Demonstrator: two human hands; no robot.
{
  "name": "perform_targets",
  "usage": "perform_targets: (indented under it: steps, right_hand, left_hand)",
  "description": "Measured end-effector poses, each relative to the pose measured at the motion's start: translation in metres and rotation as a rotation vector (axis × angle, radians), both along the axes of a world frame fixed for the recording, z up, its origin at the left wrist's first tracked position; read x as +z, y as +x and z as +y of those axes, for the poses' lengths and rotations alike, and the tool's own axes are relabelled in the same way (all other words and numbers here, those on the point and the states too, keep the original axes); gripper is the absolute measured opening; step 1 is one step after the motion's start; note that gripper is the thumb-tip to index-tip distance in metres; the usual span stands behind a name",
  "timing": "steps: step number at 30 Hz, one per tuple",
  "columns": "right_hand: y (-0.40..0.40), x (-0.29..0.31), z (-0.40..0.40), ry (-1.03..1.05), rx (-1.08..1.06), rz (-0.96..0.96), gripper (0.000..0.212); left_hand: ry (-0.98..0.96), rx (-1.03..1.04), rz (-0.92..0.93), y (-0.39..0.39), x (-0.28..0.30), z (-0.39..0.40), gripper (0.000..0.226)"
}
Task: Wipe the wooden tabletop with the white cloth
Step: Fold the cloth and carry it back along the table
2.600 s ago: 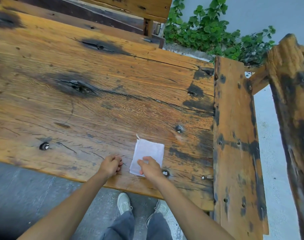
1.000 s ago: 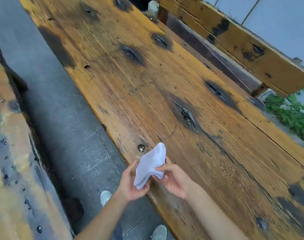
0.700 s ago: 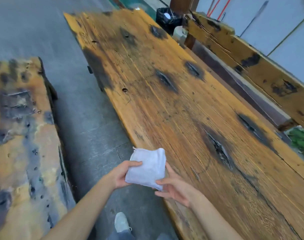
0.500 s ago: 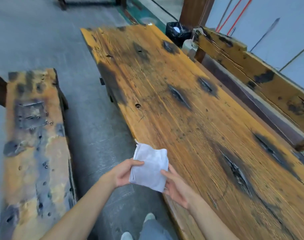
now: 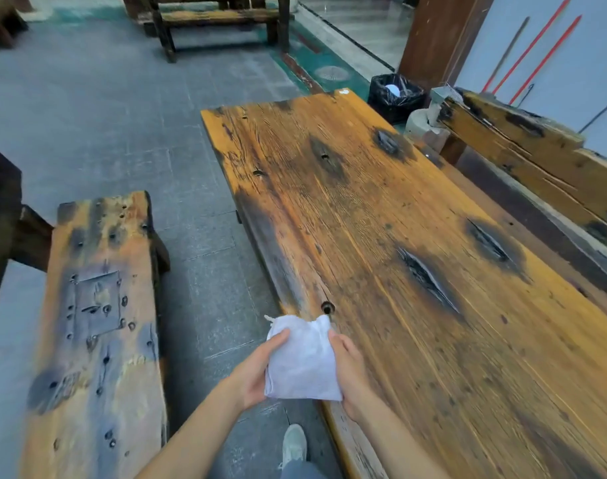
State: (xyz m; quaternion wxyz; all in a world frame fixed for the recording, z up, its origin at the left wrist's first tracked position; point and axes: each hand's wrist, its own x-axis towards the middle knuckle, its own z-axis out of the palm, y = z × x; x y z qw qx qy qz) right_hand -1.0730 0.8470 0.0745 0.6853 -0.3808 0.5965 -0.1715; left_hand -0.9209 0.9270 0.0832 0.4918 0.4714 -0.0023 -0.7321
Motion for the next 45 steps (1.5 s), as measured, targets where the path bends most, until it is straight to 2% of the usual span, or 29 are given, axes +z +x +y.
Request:
perform_targets:
  steps: [4,8,12,15,19,21,28,32,37,45]
  right_hand:
    - [0.058,-0.001,-0.043,-0.168,0.068,0.039,0.023]
    - [0.136,-0.005,-0.075,-0.333,0.13,0.162,0.024]
    - [0.215,-0.01,-0.109,-0.355,0.152,0.193,0.024]
    - [0.274,-0.014,-0.141,-0.274,0.09,0.163,0.024]
    - [0.351,-0.004,-0.186,-0.124,0.111,0.156,0.027]
    - [0.388,0.002,-0.207,-0.135,0.136,0.148,0.022]
    - [0.493,0.005,-0.289,-0.216,0.08,0.158,0.02]
    - [0.551,-0.01,-0.351,-0.235,0.04,0.146,0.019]
    - [0.621,-0.035,-0.436,-0.207,0.044,0.116,0.022]
    - [0.724,-0.046,-0.549,-0.08,0.049,0.062,0.028]
  left_hand:
    - [0.075,0.133,-0.153,0.062,-0.001,-0.036,0.048]
    - [0.166,0.286,-0.326,0.123,-0.01,-0.07,0.038]
    - [0.197,0.332,-0.437,0.195,-0.022,-0.111,0.03]
    - [0.147,0.255,-0.516,0.263,-0.028,-0.147,0.028]
    - [0.083,0.143,-0.637,0.348,-0.021,-0.187,0.022]
    - [0.073,0.096,-0.691,0.388,-0.016,-0.207,0.021]
    - [0.046,0.005,-0.739,0.499,-0.002,-0.3,0.034]
    - [0.042,-0.011,-0.757,0.558,-0.008,-0.366,0.031]
    - [0.058,-0.041,-0.753,0.628,-0.023,-0.447,0.04]
    - [0.059,-0.223,-0.756,0.743,-0.028,-0.568,0.018]
